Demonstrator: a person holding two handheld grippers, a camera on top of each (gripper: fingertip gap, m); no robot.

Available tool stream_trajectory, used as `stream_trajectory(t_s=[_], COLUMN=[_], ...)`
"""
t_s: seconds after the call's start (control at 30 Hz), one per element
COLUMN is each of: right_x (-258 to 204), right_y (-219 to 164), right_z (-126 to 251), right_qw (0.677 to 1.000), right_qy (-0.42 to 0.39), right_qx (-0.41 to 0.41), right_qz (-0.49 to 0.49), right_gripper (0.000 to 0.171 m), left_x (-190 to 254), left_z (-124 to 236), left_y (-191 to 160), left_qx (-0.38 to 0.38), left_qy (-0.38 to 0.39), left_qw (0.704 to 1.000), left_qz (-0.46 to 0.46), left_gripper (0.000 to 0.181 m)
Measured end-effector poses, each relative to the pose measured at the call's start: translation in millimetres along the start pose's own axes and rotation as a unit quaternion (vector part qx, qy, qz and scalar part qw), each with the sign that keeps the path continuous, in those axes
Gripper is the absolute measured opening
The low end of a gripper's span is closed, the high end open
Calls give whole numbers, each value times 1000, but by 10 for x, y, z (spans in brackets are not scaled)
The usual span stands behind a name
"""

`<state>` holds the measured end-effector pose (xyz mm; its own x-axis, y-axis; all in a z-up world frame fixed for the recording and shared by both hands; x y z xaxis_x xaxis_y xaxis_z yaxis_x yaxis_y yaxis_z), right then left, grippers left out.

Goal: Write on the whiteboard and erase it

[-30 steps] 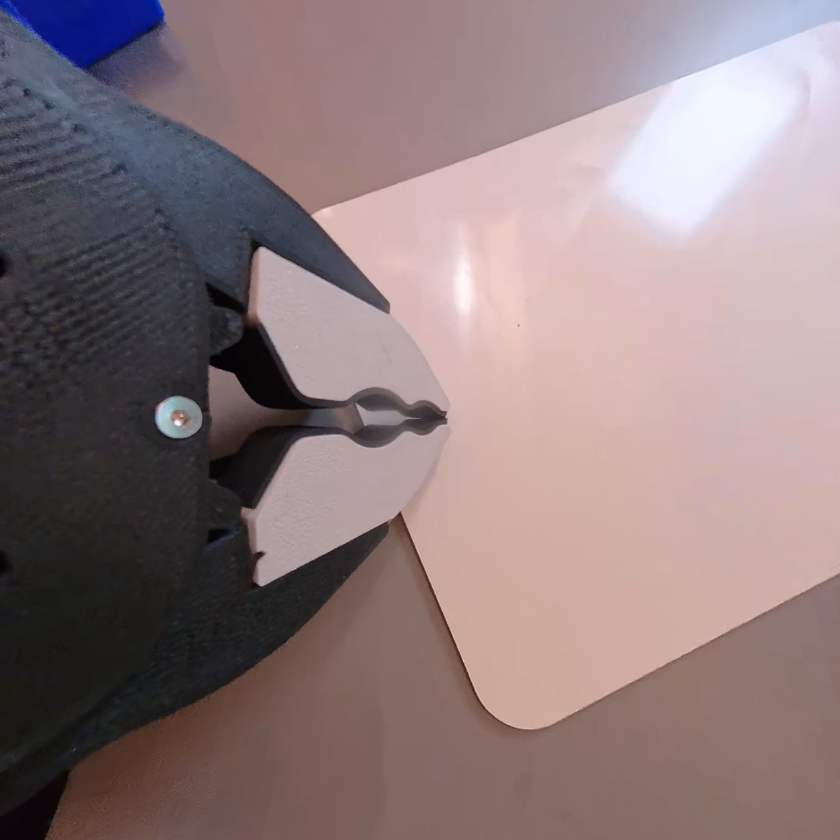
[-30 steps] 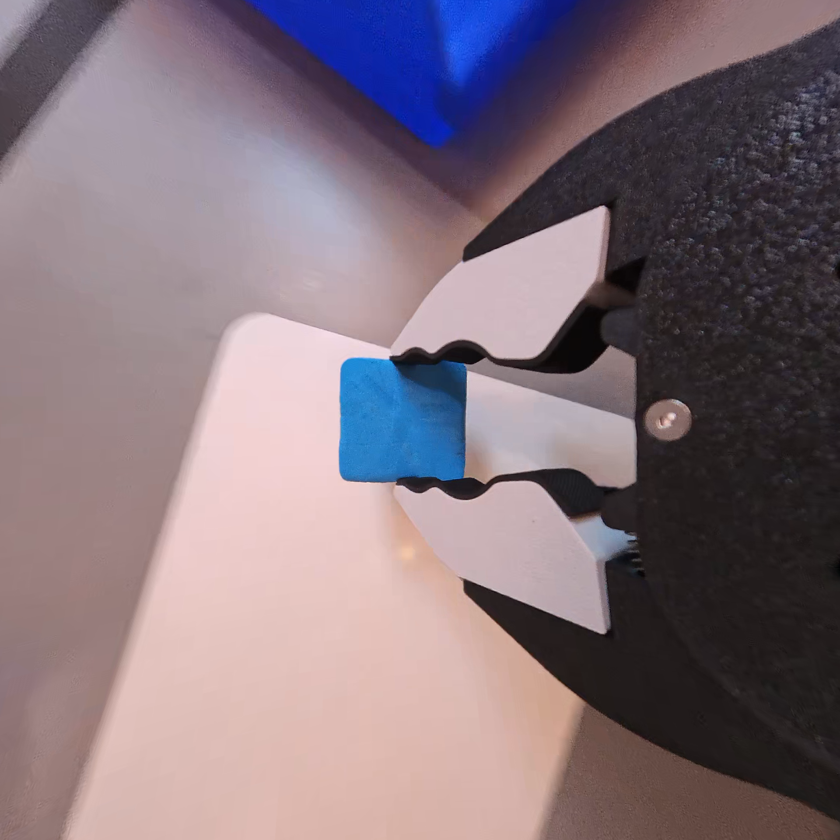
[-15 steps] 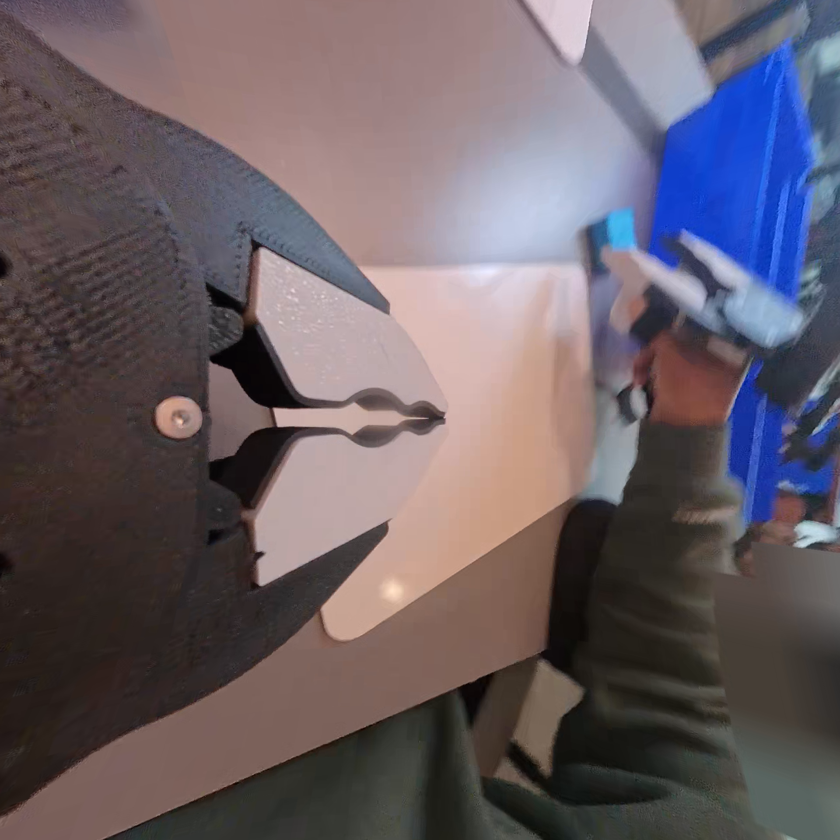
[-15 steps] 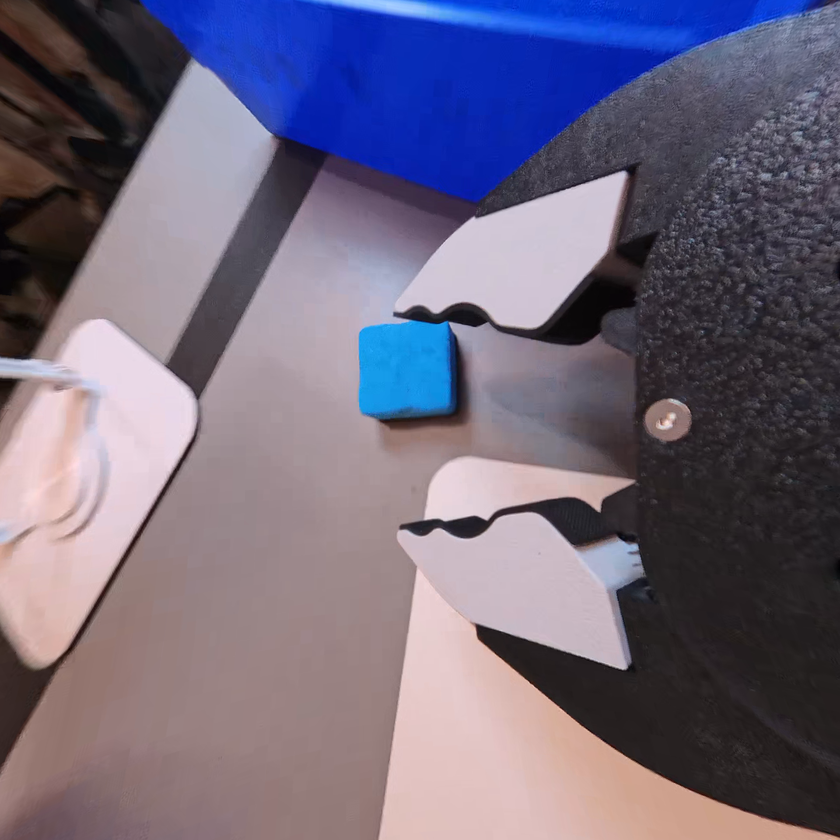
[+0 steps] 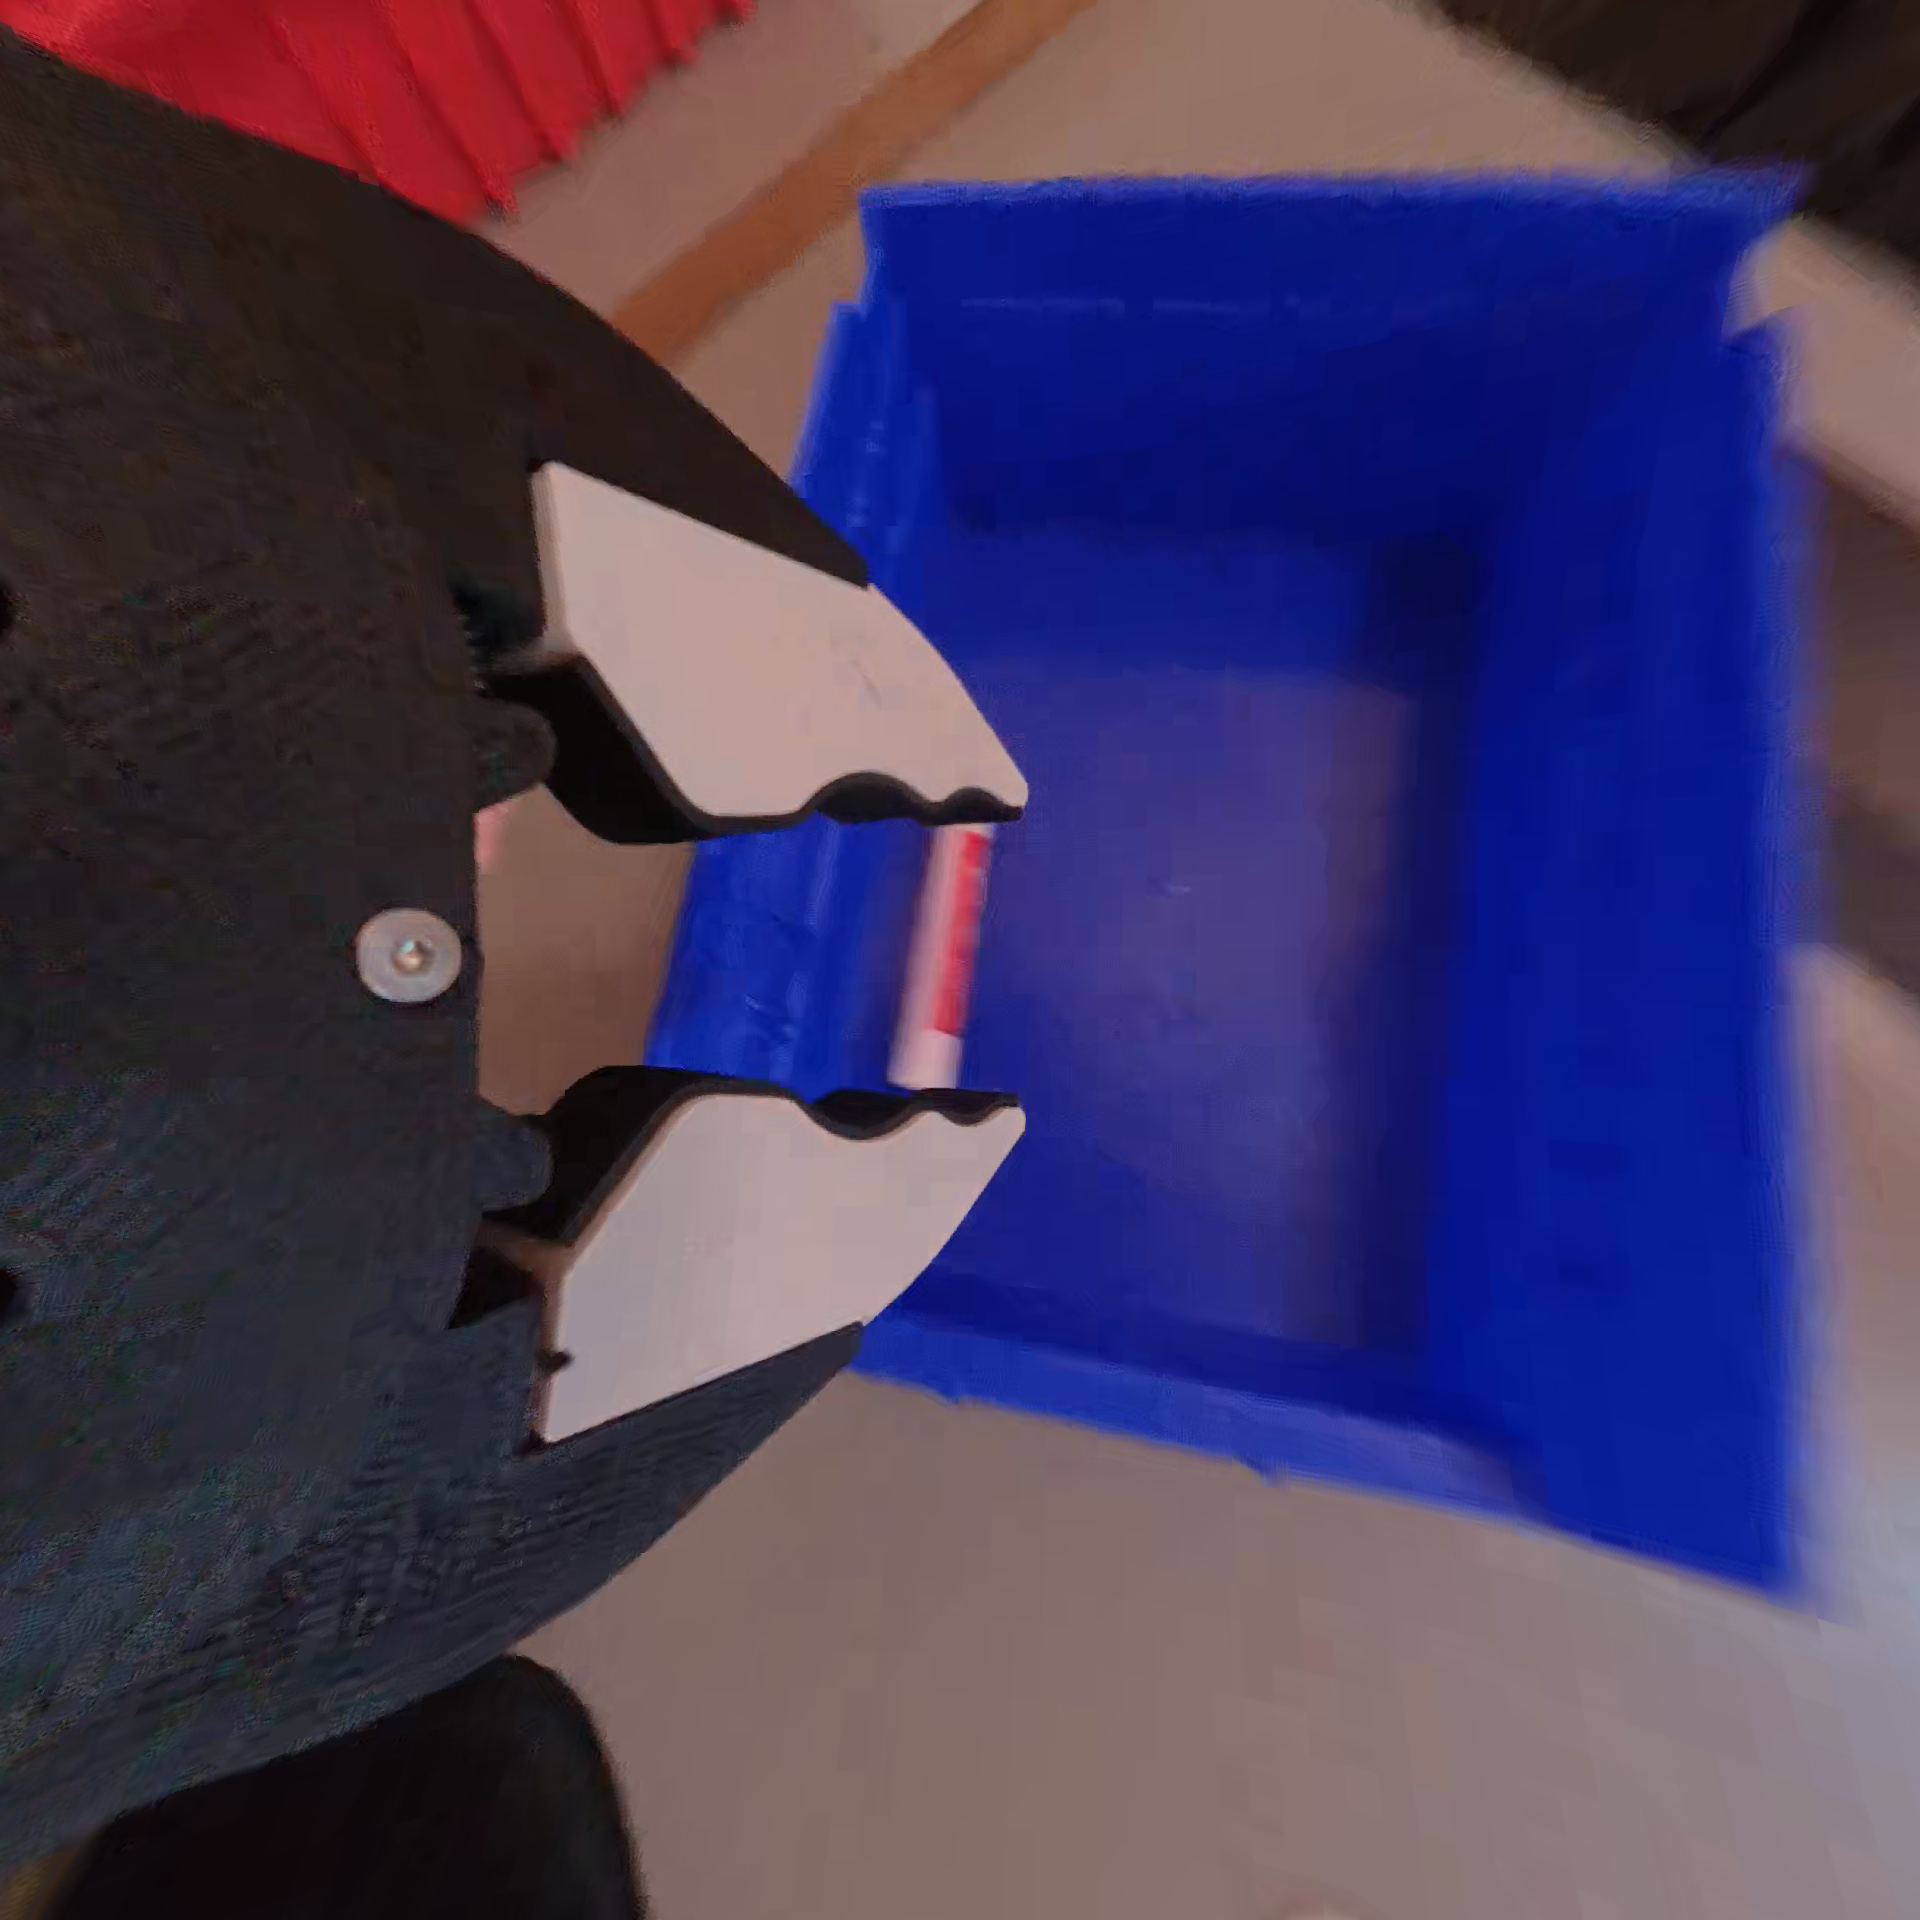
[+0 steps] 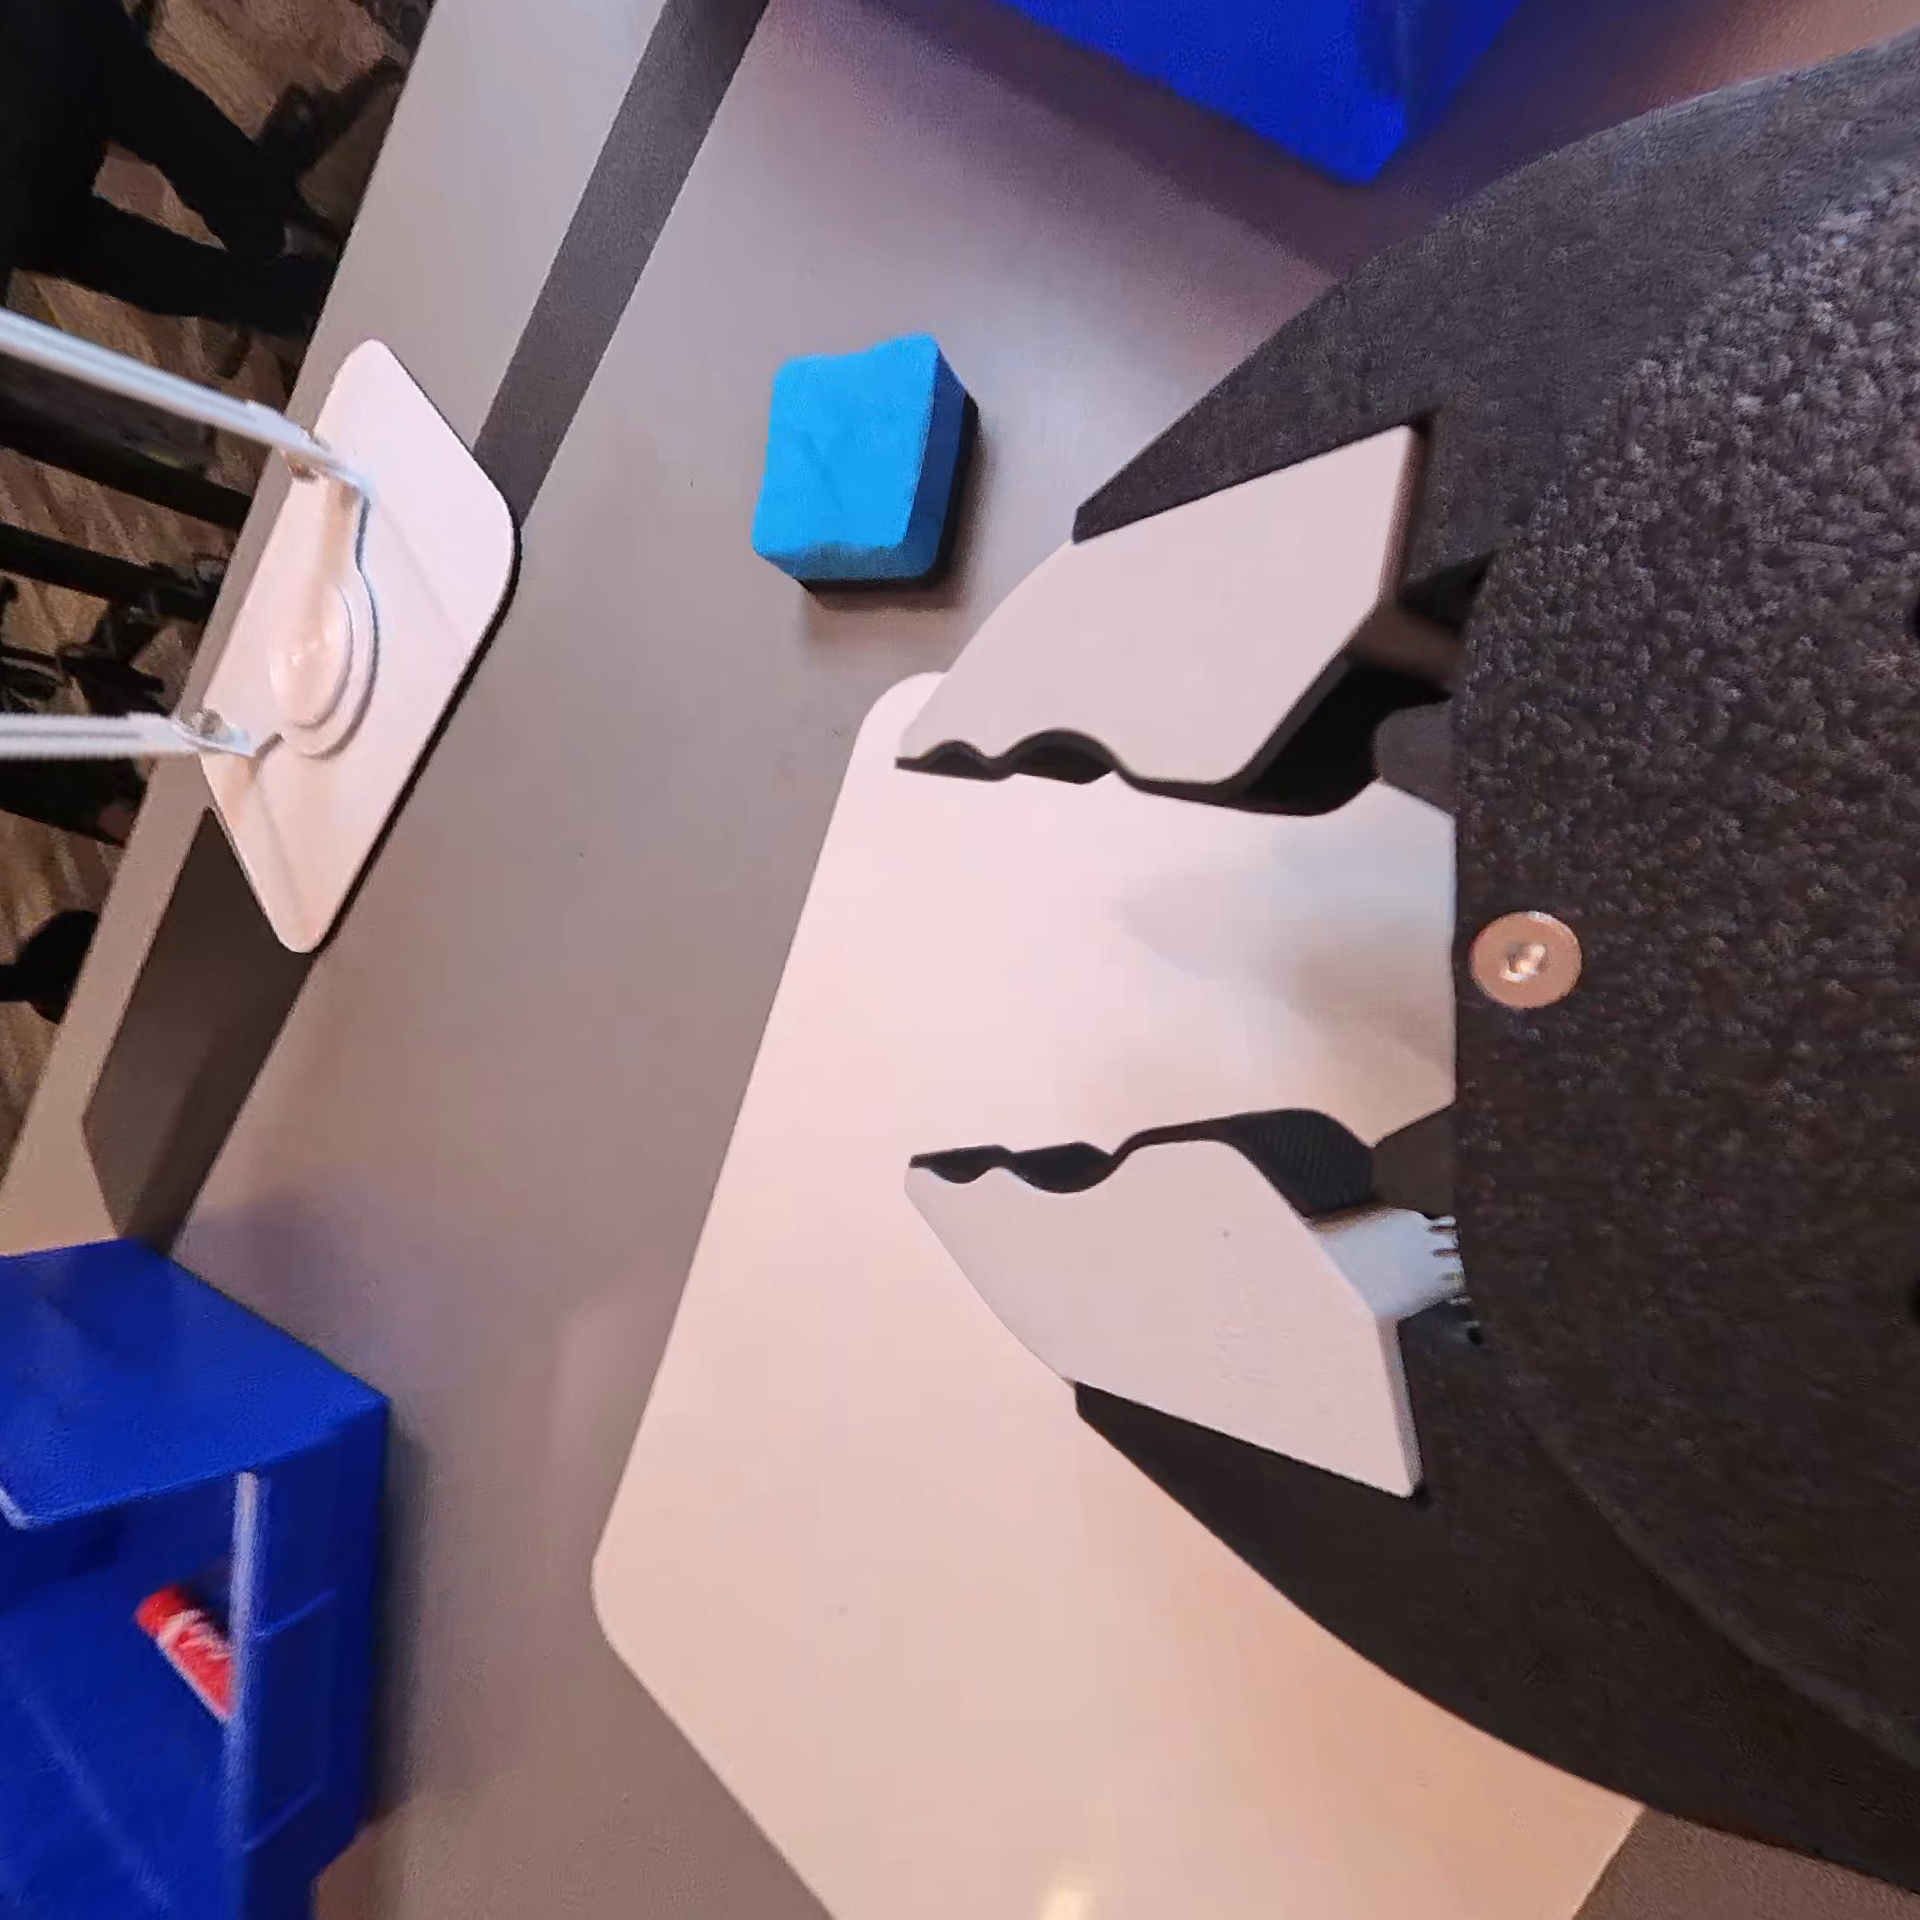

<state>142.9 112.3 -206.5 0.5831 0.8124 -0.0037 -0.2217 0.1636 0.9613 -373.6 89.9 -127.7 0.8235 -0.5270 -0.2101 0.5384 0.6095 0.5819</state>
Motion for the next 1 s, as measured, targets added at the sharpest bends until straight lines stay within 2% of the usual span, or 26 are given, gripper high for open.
stream_trajectory(t_s=[0.1,0.17,0.23,0.37,0.43,0.5,0.6,0.7,0.77,0.83,0.9,1.0], right_x=[-57,-51,-31,-13,0,19,32,24,20,20,21,-30], right_y=[-36,-50,-77,-98,-100,-112,-136,-147,-160,-162,-147,-95], right_z=[-1,10,20,44,49,47,38,25,18,23,36,58], right_qw=[1000,999,1000,1000,1000,1000,1000,1000,999,999,1000,999], right_qy=[10,12,12,11,9,8,9,12,15,15,14,32], right_qx=[-10,-13,-17,-19,-19,-20,-24,-26,-29,-29,-24,-10], right_qz=[23,27,23,17,17,13,7,7,7,8,8,-7], right_gripper=[67,66,66,67,67,67,67,67,67,66,66,64], left_x=[-67,-171,-248,-256,-201,-171,-72,-40,17,47,97,84], left_z=[-217,-330,-460,-716,-816,-904,-1014,-1068,-1102,-1110,-1100,-964], left_y=[-224,-292,-335,-423,-486,-481,-405,-369,-364,-349,-314,-122], left_qx=[-162,-235,-286,-357,-377,-370,-312,-292,-285,-288,-282,-234], left_qy=[-21,5,9,-3,-20,-24,-55,-67,-85,-91,-105,-67], left_qw=[984,963,945,897,882,881,904,903,897,889,900,918], left_qz=[-70,-129,-157,-261,-282,-295,-288,-307,-326,-344,-315,-313], left_gripper=[49,53,56,56,56,52,43,39,25,22,19,19])
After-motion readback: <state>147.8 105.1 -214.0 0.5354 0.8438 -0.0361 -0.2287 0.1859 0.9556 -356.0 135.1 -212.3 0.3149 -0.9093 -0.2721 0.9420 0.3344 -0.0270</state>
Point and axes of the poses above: each gripper's, where its closed fingertips meet, z back along the fingers, y out of its top, x = y × z across the jaws, the point moved 6 cm from there along z, back along the fingers, and after that the axes turned 12 degrees about x, right-handed, at the moved point
